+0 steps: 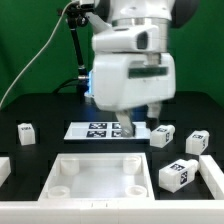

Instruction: Assemble one leg

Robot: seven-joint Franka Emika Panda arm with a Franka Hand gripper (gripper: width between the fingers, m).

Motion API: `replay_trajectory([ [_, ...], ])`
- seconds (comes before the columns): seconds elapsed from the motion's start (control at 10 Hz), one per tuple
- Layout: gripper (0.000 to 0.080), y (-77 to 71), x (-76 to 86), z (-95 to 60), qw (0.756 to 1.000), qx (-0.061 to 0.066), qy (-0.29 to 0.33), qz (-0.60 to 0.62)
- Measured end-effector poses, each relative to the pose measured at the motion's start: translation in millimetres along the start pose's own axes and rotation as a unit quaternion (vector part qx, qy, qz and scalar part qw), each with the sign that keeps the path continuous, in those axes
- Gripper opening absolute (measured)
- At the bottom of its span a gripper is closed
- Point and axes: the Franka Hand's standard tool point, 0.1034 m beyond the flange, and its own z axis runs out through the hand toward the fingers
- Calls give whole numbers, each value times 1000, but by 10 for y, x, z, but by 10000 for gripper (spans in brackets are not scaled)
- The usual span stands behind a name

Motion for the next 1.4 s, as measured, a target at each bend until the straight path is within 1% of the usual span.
replay_trajectory([
  [0.1, 649, 125, 69, 107, 1000, -4, 6, -16],
  [0.2, 649, 164, 62, 155, 999, -6, 8, -39],
  [0.5, 649, 154, 68, 157, 1000, -5, 8, -20],
  [0.6, 649, 150, 74, 157, 1000, -5, 8, 3],
  [0.8, 649, 126, 88, 156, 992, 4, 12, 122],
  [0.9, 649, 96, 88, 139, 975, 17, 10, 220],
  [1.0, 649, 27, 133, 100, 945, 33, -8, 326],
  [1.1, 649, -21, 242, 71, 911, 39, -19, 410],
  [1.2, 649, -76, 332, 91, 889, 39, -28, 456],
  [1.3, 649, -99, 339, 126, 887, 39, -29, 459],
  [1.4, 649, -112, 351, 130, 864, 43, -28, 500],
])
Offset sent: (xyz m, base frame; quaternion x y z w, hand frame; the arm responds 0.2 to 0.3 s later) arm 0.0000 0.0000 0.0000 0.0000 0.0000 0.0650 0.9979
